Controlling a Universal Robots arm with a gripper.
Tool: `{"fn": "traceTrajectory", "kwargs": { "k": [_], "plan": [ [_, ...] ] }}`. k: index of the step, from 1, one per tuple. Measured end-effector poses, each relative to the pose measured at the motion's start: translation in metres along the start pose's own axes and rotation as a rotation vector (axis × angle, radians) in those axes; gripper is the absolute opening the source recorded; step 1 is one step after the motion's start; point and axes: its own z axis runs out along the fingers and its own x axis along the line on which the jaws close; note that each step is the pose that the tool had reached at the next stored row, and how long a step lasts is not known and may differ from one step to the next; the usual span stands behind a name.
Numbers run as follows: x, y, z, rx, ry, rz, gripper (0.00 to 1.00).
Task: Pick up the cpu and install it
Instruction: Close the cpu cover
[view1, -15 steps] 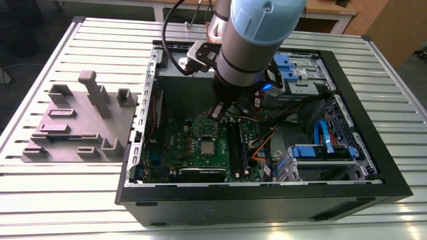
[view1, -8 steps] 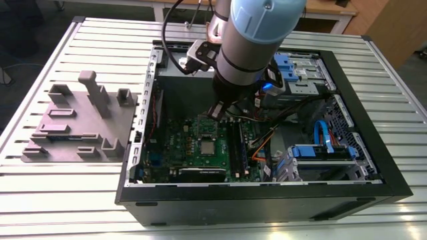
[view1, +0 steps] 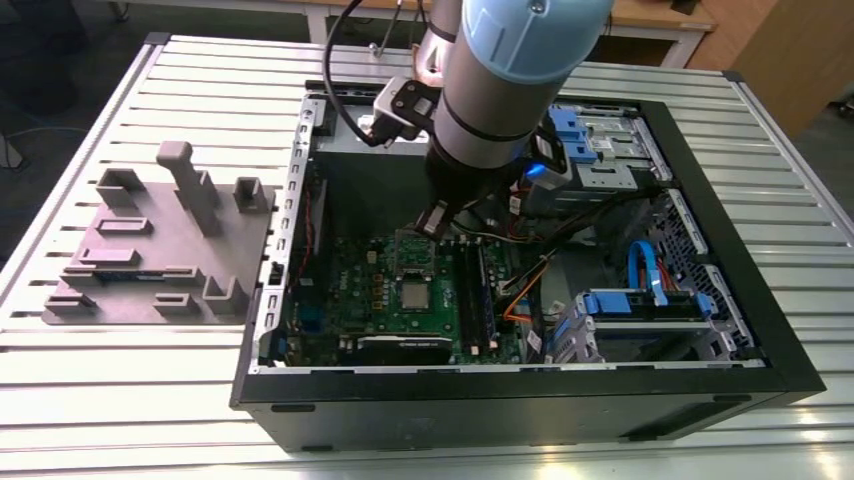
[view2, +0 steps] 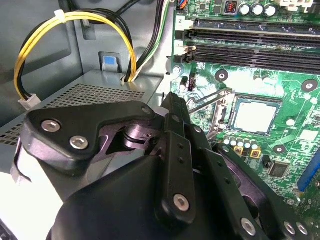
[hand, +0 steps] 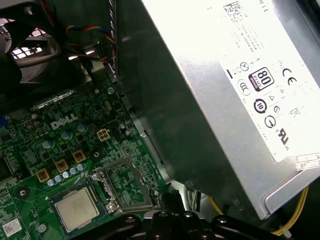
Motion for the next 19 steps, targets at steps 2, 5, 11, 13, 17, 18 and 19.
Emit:
{"fn": "traceTrajectory", "kwargs": {
  "k": [2,5,11,13,17,18,19],
  "plan": [
    [-0.0001,0.0001,-0.0006,-0.0001,-0.0002,0.0,0.1],
    [-0.0003,0.0002,-0.0013,0.0,-0.0001,0.0,0.1],
    [0.0002,0.0002,-0.0015,0.0013,0.0024,0.0,0.1],
    [0.0008,0.0002,-0.0016,0.0021,0.0037,0.0,0.1],
    [0.0025,0.0,-0.002,0.0033,0.006,0.0,0.1],
    [0.0031,0.0,-0.0021,0.0033,0.006,0.0,0.1],
    [0.0039,-0.0001,-0.0023,0.0034,0.006,0.0,0.1]
  ]
}}
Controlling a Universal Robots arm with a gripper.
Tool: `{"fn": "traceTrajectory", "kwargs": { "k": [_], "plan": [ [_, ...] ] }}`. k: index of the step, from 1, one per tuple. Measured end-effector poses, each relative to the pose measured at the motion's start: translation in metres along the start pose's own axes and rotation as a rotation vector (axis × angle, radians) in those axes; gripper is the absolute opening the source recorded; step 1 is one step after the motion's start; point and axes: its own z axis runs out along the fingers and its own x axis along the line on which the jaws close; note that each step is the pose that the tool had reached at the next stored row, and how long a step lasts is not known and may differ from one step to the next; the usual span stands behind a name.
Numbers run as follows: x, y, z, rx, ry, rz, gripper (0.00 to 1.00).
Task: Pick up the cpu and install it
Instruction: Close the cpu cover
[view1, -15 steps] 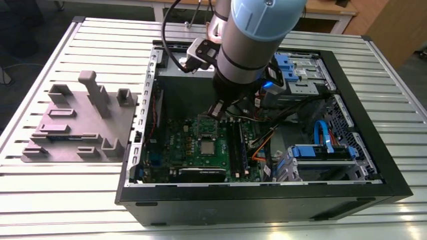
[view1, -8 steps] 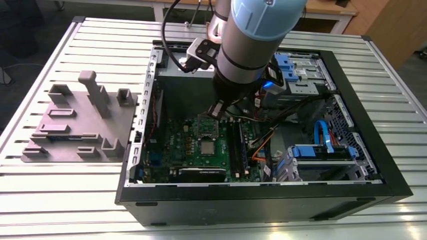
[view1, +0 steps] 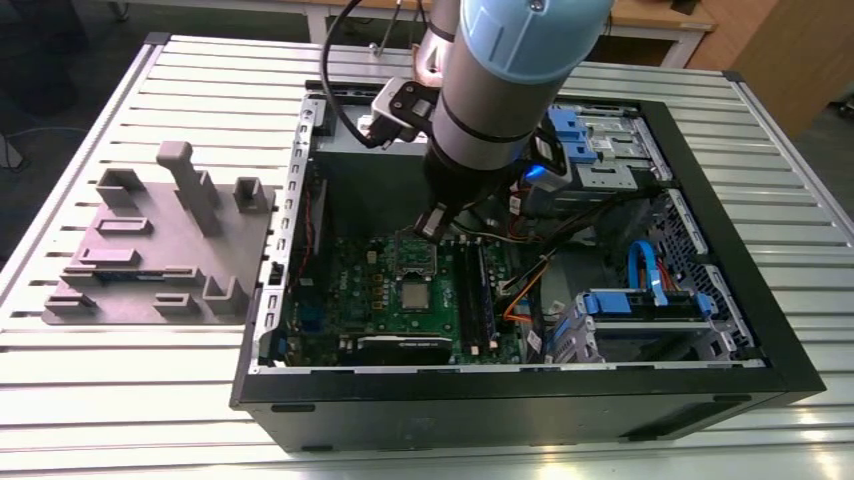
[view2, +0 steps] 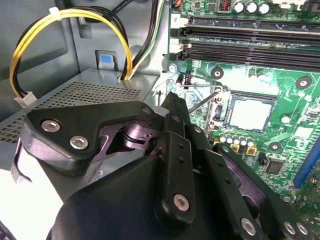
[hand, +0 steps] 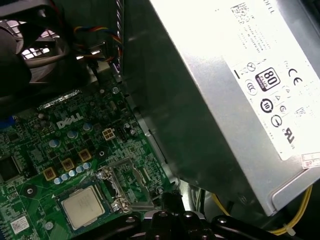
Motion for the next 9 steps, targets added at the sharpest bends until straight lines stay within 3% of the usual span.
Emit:
{"fn": "traceTrajectory", "kwargs": {
  "k": [9],
  "plan": [
    [0.0043,-0.0009,-0.0012,-0.0001,0.0,0.0,0.1]
  ]
}}
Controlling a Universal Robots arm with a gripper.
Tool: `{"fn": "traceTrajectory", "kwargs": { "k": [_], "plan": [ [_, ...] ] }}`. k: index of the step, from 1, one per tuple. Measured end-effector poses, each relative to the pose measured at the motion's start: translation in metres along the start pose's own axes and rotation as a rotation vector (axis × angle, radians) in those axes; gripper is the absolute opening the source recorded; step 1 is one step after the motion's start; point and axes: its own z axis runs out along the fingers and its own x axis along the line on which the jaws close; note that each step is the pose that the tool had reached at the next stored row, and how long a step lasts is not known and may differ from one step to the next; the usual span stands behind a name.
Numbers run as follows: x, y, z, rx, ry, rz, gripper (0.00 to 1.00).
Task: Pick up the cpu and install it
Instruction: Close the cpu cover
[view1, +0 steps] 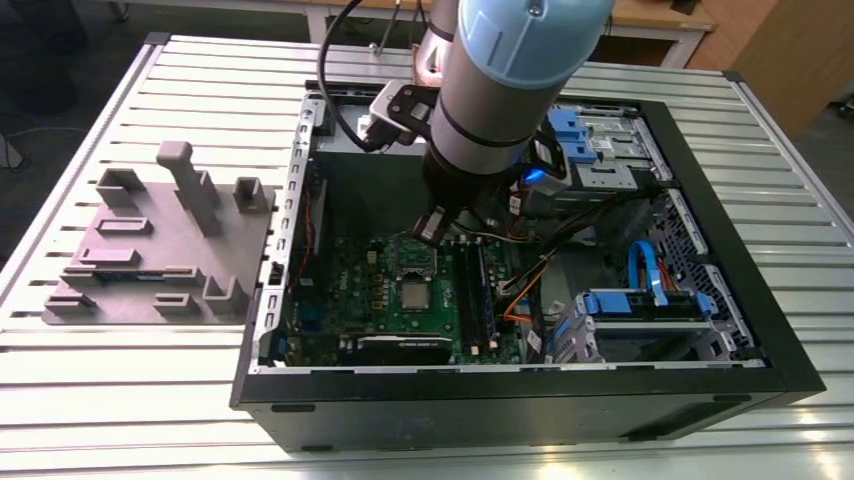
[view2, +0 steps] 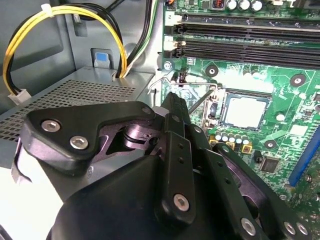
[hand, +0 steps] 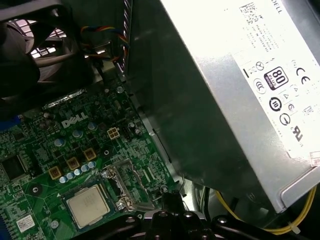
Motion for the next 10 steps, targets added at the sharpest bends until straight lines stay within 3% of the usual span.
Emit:
{"fn": "traceTrajectory", "kwargs": {
  "k": [10],
  "plan": [
    [0.0001,0.0005,-0.0028,-0.0005,0.0013,-0.004,0.1]
  ]
}}
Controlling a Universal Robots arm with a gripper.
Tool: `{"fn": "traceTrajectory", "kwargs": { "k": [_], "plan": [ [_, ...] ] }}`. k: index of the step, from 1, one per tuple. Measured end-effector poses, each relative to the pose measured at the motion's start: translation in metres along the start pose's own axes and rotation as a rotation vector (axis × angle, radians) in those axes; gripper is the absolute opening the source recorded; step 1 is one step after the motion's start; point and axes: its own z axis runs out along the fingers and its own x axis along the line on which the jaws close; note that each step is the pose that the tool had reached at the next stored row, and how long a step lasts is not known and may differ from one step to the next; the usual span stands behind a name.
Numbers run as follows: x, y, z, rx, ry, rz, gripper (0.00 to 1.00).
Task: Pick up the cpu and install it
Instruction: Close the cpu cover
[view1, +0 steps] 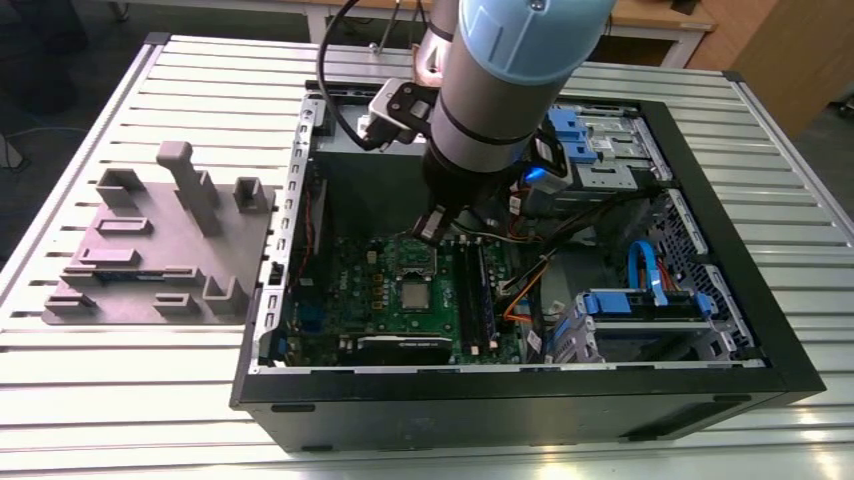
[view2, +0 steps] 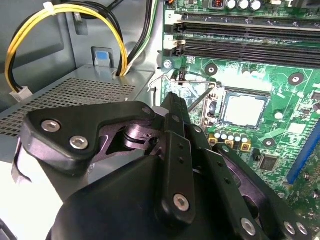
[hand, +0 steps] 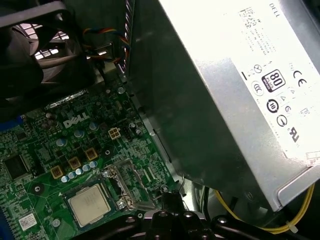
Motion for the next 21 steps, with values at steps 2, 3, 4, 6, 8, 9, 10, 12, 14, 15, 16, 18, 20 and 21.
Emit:
{"fn": "traceTrajectory", "kwargs": {
  "k": [2,3,4,6,8,9,10,12,14,15,16,18,20,21],
  "plan": [
    [0.0013,-0.0005,-0.0004,-0.0004,0.0007,-0.002,0.1],
    [0.0021,-0.0009,-0.0006,-0.0005,0.0008,-0.003,0.1],
    [0.0027,-0.0011,-0.0007,-0.0006,0.0007,-0.003,0.1],
    [0.004,-0.0018,-0.0011,-0.0006,0.0008,-0.003,0.1],
    [0.0056,-0.0027,-0.0015,-0.0006,0.0008,-0.003,0.1],
    [0.0065,-0.0032,-0.0018,-0.0006,0.0008,-0.003,0.1],
    [0.0073,-0.0036,-0.002,-0.0006,0.0008,-0.003,0.1],
    [0.0078,-0.0037,-0.0022,-0.0006,0.0008,-0.003,0.1],
    [0.0077,-0.0038,-0.0022,-0.0005,0.0007,-0.003,0.1],
    [0.0078,-0.0038,-0.0022,-0.0006,0.0007,-0.003,0.1],
    [0.0078,-0.0038,-0.0022,-0.0006,0.0008,-0.003,0.1],
    [0.0078,-0.0038,-0.0022,-0.0006,0.0008,-0.003,0.1],
    [0.0083,-0.0041,-0.0023,-0.0006,0.0008,-0.003,0.1],
    [0.0087,-0.0043,-0.0025,-0.0006,0.0008,-0.003,0.1]
  ]
}}
